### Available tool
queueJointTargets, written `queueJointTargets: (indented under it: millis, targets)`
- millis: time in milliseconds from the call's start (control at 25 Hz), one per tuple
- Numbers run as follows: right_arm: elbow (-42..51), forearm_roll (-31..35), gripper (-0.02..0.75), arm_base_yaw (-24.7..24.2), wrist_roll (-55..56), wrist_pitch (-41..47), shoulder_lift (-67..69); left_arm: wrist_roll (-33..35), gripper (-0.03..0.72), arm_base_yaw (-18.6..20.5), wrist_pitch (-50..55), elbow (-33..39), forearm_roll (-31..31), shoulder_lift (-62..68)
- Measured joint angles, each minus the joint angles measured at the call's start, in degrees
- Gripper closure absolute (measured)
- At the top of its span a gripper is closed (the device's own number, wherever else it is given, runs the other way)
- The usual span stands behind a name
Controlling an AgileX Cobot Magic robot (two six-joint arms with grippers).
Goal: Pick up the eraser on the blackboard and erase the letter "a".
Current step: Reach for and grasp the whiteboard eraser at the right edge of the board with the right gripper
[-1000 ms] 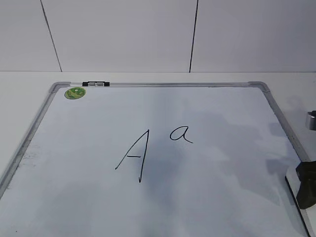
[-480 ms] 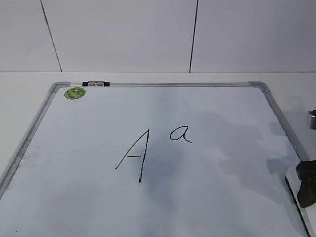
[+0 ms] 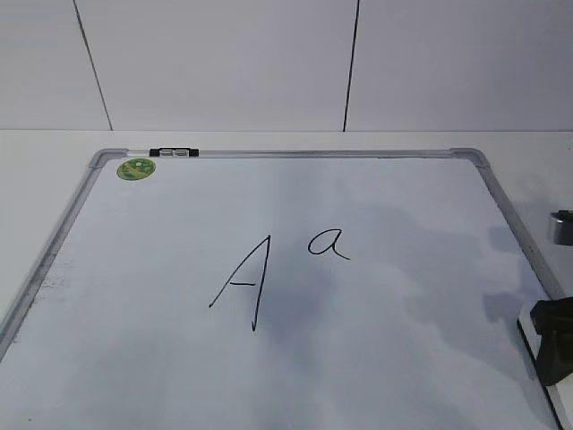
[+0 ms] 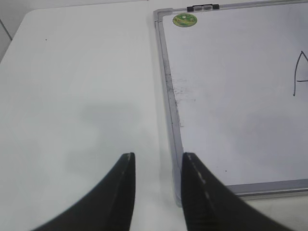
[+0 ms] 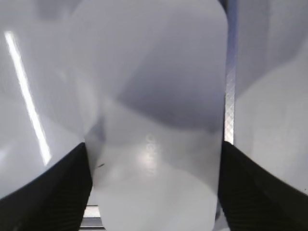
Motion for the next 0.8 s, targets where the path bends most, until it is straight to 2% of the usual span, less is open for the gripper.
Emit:
queueJointTargets:
  millis: [800]
  targets:
    - [0.0, -1.22, 0.138, 0.21, -0.22, -0.25, 1.65, 0.0, 0.443, 0.0, 0.0, 0.0, 0.0, 0.0]
